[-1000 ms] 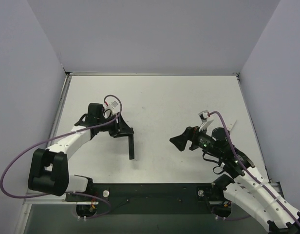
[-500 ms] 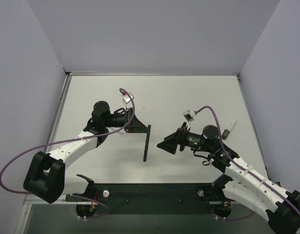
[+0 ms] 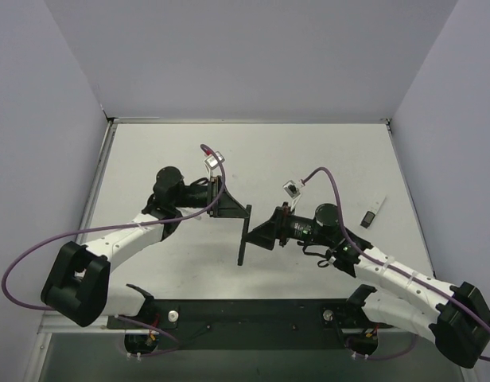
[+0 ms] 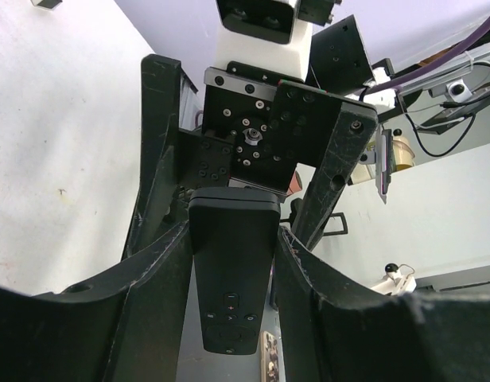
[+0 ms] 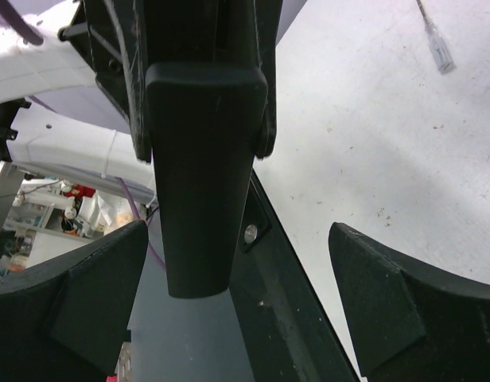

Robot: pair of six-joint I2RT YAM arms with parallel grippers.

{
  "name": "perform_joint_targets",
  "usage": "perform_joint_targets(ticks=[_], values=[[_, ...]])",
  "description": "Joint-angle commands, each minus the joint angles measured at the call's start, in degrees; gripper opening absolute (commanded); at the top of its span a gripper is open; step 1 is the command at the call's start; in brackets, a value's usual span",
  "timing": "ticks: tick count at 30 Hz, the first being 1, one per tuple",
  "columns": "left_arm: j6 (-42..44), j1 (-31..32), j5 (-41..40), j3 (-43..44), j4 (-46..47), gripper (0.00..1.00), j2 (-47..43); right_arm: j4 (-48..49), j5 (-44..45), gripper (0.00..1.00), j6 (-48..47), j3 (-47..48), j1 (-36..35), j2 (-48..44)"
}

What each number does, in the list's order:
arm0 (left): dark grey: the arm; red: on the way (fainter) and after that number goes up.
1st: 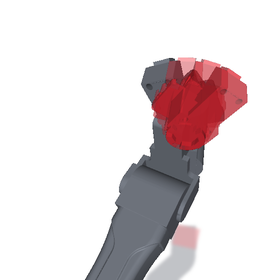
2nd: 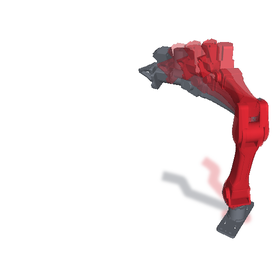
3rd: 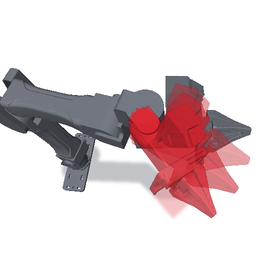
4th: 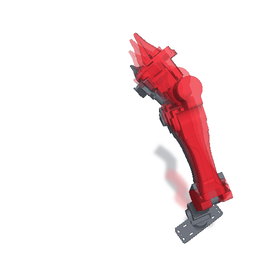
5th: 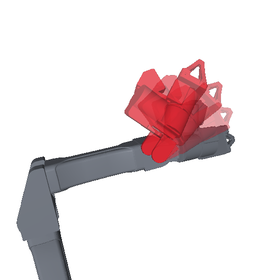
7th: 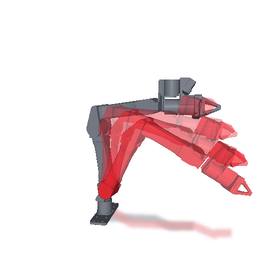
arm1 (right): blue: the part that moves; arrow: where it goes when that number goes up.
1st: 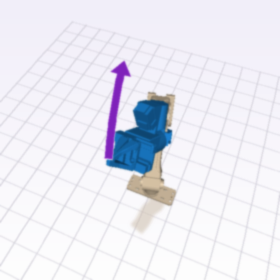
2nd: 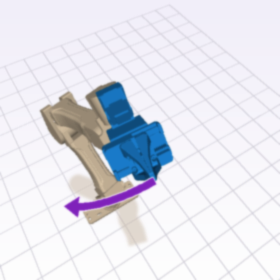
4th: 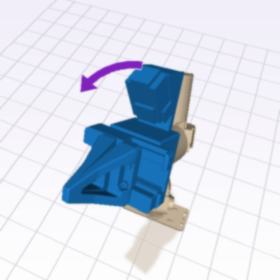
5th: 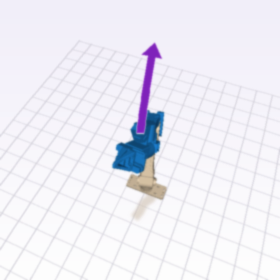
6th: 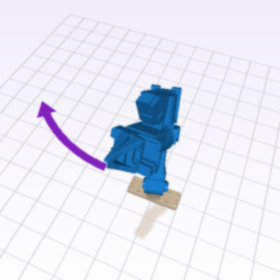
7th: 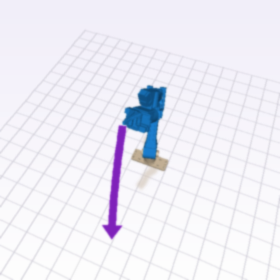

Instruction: Unload the batteries from the remote control

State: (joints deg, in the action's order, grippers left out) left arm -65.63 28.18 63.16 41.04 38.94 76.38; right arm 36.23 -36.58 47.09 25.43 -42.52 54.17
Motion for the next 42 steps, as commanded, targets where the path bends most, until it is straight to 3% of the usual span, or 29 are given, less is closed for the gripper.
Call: perform_joint_targets(ticks=[1,5,10,14,15,20,25,30,34,42], values=[[-0.64,0.73,-0.66,0.54,5.36,0.00,0.00,7.10,2.91,0.89,2.74,4.27,-0.72,2.16],[-0.64,1.08,-0.40,0.80,5.27,0.00,0.44,9.29,3.44,0.79,5.19,5.33,-1.33,5.67],[-0.38,1.17,-0.22,0.89,4.66,0.00,0.96,11.50,5.72,0.42,7.58,4.54,-1.42,6.65],[2.86,1.08,-1.28,2.28,0.36,0.32,0.35,9.31,6.69,0.11,7.40,4.54,-1.51,5.95],[4.35,1.08,-1.89,2.99,-1.39,0.43,0.09,8.43,7.56,0.00,7.31,4.54,-1.42,5.68],[21.22,1.08,-6.11,9.93,-23.88,0.66,-2.37,4.03,11.35,0.00,7.14,3.75,-1.42,3.31],[35.80,1.17,-17.85,18.10,-45.30,0.85,-5.00,-1.75,15.12,0.00,6.79,3.66,-1.33,1.46],[39.87,2.92,-23.68,16.71,-49.48,0.86,-9.40,-9.66,22.41,0.00,8.80,4.89,-0.90,-1.43],[40.93,7.23,-28.96,12.41,-49.58,0.85,-13.53,-28.70,32.61,0.00,12.67,10.51,0.24,-2.49],[37.85,12.77,-34.14,6.69,-44.92,0.84,-14.50,-30.87,32.36,0.00,19.53,13.50,1.57,-1.53]])
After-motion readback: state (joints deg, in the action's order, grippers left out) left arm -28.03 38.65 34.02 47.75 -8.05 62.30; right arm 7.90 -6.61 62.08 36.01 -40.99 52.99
